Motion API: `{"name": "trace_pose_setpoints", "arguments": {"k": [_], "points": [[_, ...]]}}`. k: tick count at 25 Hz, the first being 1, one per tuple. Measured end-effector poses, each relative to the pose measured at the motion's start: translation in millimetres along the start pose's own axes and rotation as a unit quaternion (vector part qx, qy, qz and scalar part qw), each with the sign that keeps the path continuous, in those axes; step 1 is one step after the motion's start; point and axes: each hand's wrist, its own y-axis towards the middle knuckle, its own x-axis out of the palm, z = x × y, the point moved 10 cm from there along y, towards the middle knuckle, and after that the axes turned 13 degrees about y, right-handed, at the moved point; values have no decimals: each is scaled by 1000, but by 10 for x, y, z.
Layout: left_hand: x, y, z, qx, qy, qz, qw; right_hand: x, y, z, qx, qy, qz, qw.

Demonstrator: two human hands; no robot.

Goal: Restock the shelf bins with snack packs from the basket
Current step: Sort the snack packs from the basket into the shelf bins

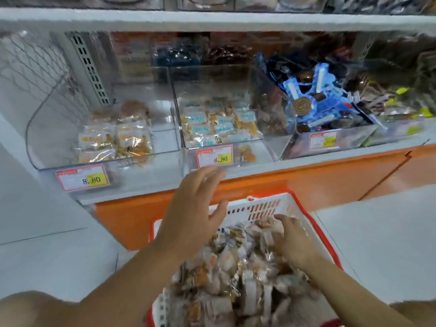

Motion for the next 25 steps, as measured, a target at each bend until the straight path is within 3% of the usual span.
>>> {"name": "trace_pose_setpoints", "arguments": {"k": [2, 5, 9, 13, 18, 25], "points": [[538, -415, 125, -28, -51, -120, 991, 422, -198, 601, 89, -71, -88, 990], [1312, -1080, 246, -57, -35, -297, 953, 812, -459, 825, 99, -122, -173, 972], [1785, -1686, 258, -81, -29, -409, 908, 785, -526, 819, 133, -175, -177, 959], [1858, -1800, 213, -100, -39, -416, 903, 841, -585, 914, 155, -201, -254, 933], [1881, -1750, 201, -128, -54, -406, 903, 887, -597, 970, 158, -181, -238, 941], [1913, -1688, 213, -199, -111, -375, 899, 455, -482, 623, 57, -127, -17, 990]]}}
